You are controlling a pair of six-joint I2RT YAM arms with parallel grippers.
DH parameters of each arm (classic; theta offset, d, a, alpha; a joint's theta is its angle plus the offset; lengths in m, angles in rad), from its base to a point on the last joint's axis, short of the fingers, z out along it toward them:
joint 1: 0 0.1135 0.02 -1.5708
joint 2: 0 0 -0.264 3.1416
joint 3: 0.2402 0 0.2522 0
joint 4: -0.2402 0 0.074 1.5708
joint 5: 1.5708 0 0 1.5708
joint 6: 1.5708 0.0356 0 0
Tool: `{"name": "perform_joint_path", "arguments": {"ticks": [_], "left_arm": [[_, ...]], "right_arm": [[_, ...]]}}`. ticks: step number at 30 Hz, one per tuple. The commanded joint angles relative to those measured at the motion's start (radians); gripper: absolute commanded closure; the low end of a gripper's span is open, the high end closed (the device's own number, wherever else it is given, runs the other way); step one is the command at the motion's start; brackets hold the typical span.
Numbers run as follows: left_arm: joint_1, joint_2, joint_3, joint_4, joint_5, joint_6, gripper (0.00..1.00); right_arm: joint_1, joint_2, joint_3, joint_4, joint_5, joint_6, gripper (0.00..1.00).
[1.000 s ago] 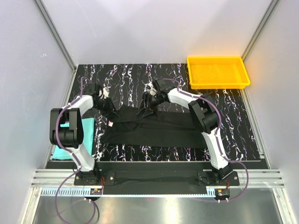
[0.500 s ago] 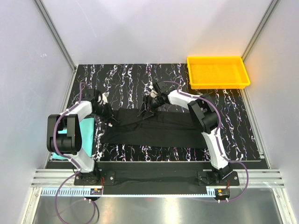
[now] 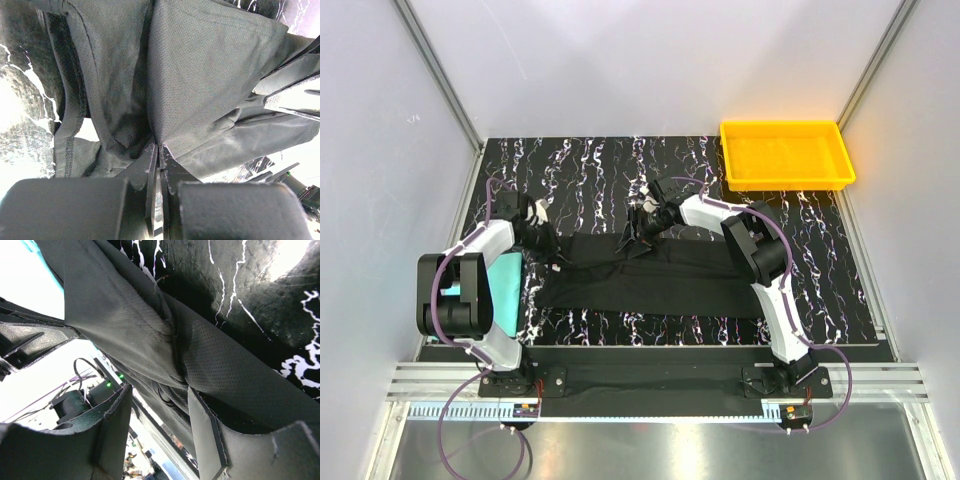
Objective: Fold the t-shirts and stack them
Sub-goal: Fold the tshirt
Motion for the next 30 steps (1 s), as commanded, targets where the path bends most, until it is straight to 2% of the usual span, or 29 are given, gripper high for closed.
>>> {"name": "perform_joint_path", "arguments": {"ticks": [1,16,30], "left_arm": [[0.008,-0.040,-0.001,0.004,-0.010,0.008,0.94],[0.017,-0.069,0.017,-0.031,-0.018,0.019,0.96],[0.021,-0.103,-0.001,-0.034,-0.016,0.016,0.98]], "right_arm": [[0.012,-0.043,0.017,0.015,-0.027,-0.015,0.44],[0.007,-0.104,-0.020,0.013,-0.005,-0.036,0.44],[0.007,-0.032,0.013,0.009,-0.059,-0.050,0.44]]}}
